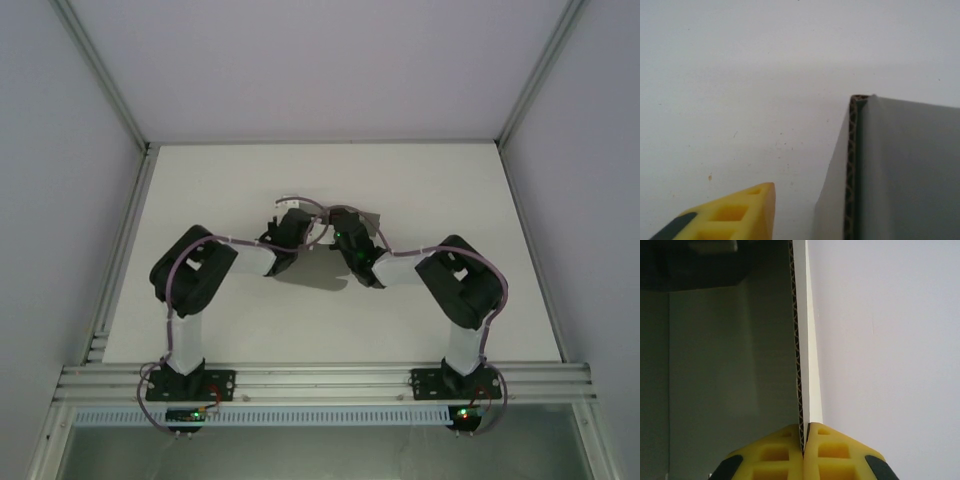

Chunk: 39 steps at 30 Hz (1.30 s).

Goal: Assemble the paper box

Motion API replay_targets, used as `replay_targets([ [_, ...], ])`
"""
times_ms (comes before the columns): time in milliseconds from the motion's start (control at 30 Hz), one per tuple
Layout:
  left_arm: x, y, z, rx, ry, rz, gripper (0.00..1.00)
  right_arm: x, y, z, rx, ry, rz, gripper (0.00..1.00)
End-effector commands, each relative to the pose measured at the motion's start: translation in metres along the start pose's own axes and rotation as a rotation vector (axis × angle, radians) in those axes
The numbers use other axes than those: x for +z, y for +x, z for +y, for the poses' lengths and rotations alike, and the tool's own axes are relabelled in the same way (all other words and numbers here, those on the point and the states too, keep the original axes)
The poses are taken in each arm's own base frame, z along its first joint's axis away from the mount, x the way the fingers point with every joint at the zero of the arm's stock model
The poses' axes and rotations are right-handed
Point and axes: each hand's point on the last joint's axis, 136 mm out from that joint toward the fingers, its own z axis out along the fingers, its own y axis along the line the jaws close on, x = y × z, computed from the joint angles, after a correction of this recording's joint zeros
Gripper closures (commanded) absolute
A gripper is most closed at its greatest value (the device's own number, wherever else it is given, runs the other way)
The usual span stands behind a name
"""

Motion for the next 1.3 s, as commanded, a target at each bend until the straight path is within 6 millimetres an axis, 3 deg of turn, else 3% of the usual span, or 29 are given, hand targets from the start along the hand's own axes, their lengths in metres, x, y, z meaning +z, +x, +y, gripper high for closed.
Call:
replay_targets([
  [0,-0.007,0.012,0.015,0.031,0.026,0.054,0.62,-0.003,0.011,0.06,-0.029,-0.189,0.021,1.0],
  [167,-0.027,0.005,0.0,0.029,0.174,0.045,0.43,0.001,0.014,0.059,-0.027,-0.177,0.033,1.0],
  [233,-0.03,0.005,-0.003,0.034,0.196,0.053,0.4,0.002,0.015,0.058,-0.025,-0.169,0.042,1.0],
  [400,-0.031,0.009,-0.006,0.031,0.215,0.08,0.4,0.003,0.016,0.058,-0.031,-0.168,0.051,1.0],
  [533,-0.038,-0.001,-0.007,0.03,0.231,0.05,0.39,0.004,0.018,0.058,-0.04,-0.159,0.062,1.0],
  [667,-0.041,-0.002,-0.004,0.063,0.244,0.05,0.47,0.004,0.017,0.053,-0.031,-0.139,0.051,1.0],
  [800,-0.039,0.004,-0.004,0.047,0.286,0.067,0.52,0.006,0.011,0.034,-0.011,-0.078,0.03,1.0],
  [967,-0.045,0.002,-0.01,0.052,0.35,0.065,0.52,0.006,0.011,0.009,-0.005,-0.055,0.017,1.0],
  [1267,-0.065,0.003,-0.006,0.086,0.425,0.074,0.4,0.005,0.014,0.001,-0.03,-0.048,0.019,1.0],
])
